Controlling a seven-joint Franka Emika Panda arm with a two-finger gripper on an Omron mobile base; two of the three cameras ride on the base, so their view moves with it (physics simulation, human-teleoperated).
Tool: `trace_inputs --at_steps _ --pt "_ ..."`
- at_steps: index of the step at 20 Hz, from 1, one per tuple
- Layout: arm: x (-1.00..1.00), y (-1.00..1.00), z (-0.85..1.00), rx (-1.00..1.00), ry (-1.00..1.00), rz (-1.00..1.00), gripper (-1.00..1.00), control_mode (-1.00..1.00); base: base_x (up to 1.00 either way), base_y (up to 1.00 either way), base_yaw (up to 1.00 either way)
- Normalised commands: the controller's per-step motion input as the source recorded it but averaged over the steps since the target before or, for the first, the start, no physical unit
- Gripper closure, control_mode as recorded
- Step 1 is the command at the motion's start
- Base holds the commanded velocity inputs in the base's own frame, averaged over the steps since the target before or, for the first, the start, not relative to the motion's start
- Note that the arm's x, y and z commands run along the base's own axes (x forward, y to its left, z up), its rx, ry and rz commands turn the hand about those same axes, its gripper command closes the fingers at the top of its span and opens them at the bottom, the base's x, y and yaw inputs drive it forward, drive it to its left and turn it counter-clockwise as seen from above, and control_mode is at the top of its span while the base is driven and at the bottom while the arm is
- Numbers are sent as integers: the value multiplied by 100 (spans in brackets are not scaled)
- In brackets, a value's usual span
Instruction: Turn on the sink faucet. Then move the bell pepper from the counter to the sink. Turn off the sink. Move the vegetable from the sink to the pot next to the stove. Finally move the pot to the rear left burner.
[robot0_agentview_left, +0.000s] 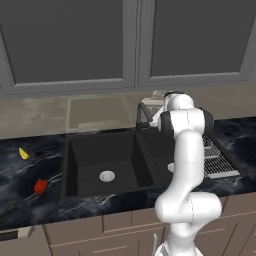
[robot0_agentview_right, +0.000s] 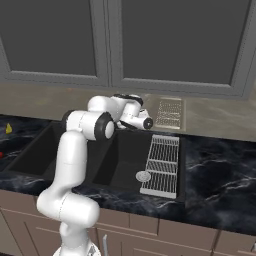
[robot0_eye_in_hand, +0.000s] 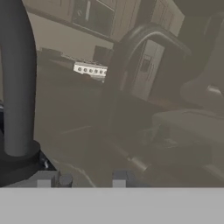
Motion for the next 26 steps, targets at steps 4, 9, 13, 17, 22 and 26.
trace_inputs --at_steps 4,9,13,17,22,26 --pt "-2 -63 -73 1 0 0 100 -100 0 0 0" --pt "-6 -59 -87 0 0 0 100 -100 0 0 0" --pt "-6 -61 -87 0 0 0 100 -100 0 0 0" --pt "-14 -70 -82 1 0 0 100 -100 0 0 0" --pt "-22 -73 -80 2 0 0 100 -100 0 0 0" --pt "-29 -74 -82 2 0 0 100 -100 0 0 0"
